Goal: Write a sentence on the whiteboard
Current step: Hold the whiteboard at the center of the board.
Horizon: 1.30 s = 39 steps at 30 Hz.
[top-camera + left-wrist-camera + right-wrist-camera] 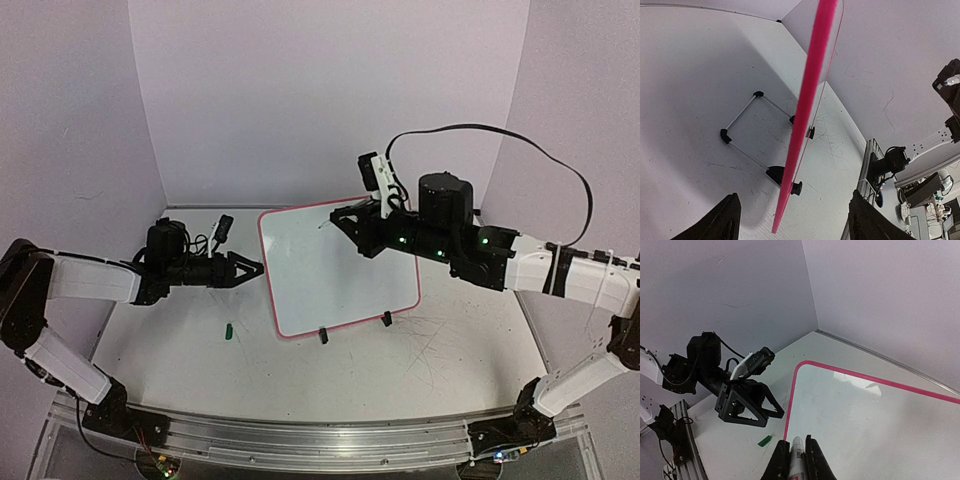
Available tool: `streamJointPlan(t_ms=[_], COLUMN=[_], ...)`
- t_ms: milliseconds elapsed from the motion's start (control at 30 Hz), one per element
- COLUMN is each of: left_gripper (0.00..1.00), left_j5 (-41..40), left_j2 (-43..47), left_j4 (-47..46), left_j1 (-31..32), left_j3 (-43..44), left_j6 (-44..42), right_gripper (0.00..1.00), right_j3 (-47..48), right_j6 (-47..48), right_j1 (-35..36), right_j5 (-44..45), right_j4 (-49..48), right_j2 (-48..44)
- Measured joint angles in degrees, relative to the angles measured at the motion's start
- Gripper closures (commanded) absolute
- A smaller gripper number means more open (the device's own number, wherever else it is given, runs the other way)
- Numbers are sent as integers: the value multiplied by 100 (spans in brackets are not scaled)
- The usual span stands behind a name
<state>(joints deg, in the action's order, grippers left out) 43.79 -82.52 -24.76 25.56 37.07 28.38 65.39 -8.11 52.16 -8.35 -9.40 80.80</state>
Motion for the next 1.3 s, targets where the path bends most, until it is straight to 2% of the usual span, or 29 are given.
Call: streamJointPlan(t_ms=[100, 300, 367, 667, 833, 967, 1300], left_gripper=[33, 60, 65, 69, 82, 87, 83], left_j5=[111, 272, 335, 564, 603, 600, 609], left_j2=[-406, -916, -996, -1056, -1056, -1064, -1273], left_j4=[-284, -828, -891, -1102, -1182, -1190, -1241], left_j1=[10, 26, 28, 71, 106, 106, 107], left_j3=[219, 449, 476, 488, 486, 486, 484], left_j6=[-3, 4, 10, -86, -176, -234, -386], right_gripper=[100, 100, 100, 100, 100, 100, 100], right_j3=[83, 115, 115, 115, 211, 356, 477], right_j6=[115, 267, 281, 282, 301, 335, 373], right_j1=[0, -1, -7, -11, -11, -11, -11], right_j5=[-9, -29, -31, -64, -146, -200, -310], right_j4=[-95, -89, -116, -245, -317, -345, -346], right_j2=[192, 435, 437, 439, 542, 775, 929])
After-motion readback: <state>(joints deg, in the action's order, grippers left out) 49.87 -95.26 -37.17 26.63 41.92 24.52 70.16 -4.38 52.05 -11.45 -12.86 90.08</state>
